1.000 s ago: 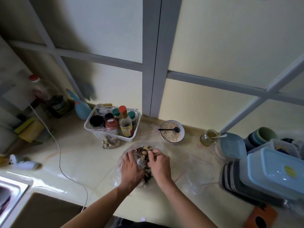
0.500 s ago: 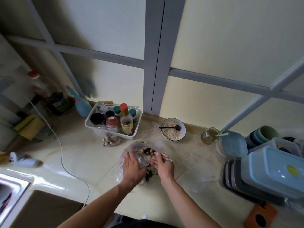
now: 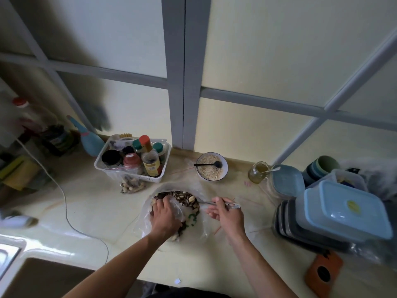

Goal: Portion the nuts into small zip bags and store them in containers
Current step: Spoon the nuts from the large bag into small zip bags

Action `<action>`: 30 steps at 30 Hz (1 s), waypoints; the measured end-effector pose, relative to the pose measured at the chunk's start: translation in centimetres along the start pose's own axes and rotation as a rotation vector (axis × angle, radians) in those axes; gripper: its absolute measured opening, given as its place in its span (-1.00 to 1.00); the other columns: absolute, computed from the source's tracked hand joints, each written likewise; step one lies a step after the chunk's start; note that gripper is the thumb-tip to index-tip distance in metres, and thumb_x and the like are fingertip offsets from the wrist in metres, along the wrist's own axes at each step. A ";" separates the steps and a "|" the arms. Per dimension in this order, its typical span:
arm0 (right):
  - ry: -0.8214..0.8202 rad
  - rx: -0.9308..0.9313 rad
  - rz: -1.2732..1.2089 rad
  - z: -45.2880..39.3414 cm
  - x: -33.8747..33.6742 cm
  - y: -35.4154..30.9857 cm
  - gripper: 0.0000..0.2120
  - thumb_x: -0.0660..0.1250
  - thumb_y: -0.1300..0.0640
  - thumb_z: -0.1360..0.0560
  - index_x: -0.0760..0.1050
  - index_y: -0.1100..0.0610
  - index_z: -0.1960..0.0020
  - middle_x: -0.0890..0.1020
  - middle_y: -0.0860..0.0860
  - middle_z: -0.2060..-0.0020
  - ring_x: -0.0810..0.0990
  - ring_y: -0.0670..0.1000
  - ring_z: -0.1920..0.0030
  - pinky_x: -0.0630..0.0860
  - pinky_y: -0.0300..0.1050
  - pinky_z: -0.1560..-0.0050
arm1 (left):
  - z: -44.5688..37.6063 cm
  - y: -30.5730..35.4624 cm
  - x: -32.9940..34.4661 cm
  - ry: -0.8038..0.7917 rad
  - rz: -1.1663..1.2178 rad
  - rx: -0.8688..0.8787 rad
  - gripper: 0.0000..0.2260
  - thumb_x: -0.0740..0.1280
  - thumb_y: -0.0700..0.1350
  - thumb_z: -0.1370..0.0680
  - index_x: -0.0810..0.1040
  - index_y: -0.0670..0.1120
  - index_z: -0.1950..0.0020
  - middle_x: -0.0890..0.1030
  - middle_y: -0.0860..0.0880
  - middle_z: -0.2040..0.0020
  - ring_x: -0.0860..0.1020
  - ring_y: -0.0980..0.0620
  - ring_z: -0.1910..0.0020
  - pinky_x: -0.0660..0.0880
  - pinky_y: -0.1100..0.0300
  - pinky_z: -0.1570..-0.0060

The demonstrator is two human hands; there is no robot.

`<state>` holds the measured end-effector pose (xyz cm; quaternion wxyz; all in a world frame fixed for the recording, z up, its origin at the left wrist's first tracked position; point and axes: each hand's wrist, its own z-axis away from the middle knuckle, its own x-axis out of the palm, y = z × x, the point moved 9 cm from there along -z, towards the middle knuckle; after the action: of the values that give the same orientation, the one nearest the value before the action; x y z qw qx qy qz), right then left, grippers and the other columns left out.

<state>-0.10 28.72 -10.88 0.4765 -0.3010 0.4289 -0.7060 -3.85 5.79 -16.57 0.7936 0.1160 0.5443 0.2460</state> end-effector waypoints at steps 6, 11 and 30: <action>-0.024 0.012 0.026 0.8 -1.0 -0.2 -0.80 0.27 0.20 -0.66 0.62 0.29 -0.01 0.71 0.26 0.25 0.73 0.18 0.23 0.62 -0.20 0.30 | 0.0 0.1 0.8 -0.014 -0.054 0.007 -0.55 0.23 0.08 -0.57 0.21 -0.08 -0.38 0.33 -0.15 -0.32 0.31 -0.16 -0.33 0.29 -0.14 -0.33; -0.158 0.005 0.133 2.4 0.3 -0.2 -0.79 0.30 0.17 -0.65 0.64 0.28 -0.03 0.71 0.25 0.23 0.74 0.19 0.22 0.64 -0.16 0.26 | -0.5 0.2 1.2 -0.047 -0.110 0.067 -0.28 0.45 0.12 -0.42 0.18 -0.05 -0.45 0.33 -0.07 -0.33 0.31 -0.10 -0.34 0.32 -0.11 -0.31; -0.617 -0.696 0.735 7.7 6.5 -4.7 -0.79 0.38 0.03 -0.55 0.70 -0.09 -0.15 0.61 -0.12 -0.01 0.60 -0.16 0.02 0.52 -0.31 -0.01 | 3.3 -1.5 -2.1 0.135 0.402 0.123 -0.25 0.58 -0.05 -0.36 0.28 -0.11 -0.43 0.39 -0.12 -0.28 0.39 -0.10 -0.28 0.41 -0.02 -0.27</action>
<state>2.01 21.02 -3.07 0.6658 -0.4627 0.5528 -0.1923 -0.98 3.66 -14.31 0.6818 0.2538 0.5759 0.3729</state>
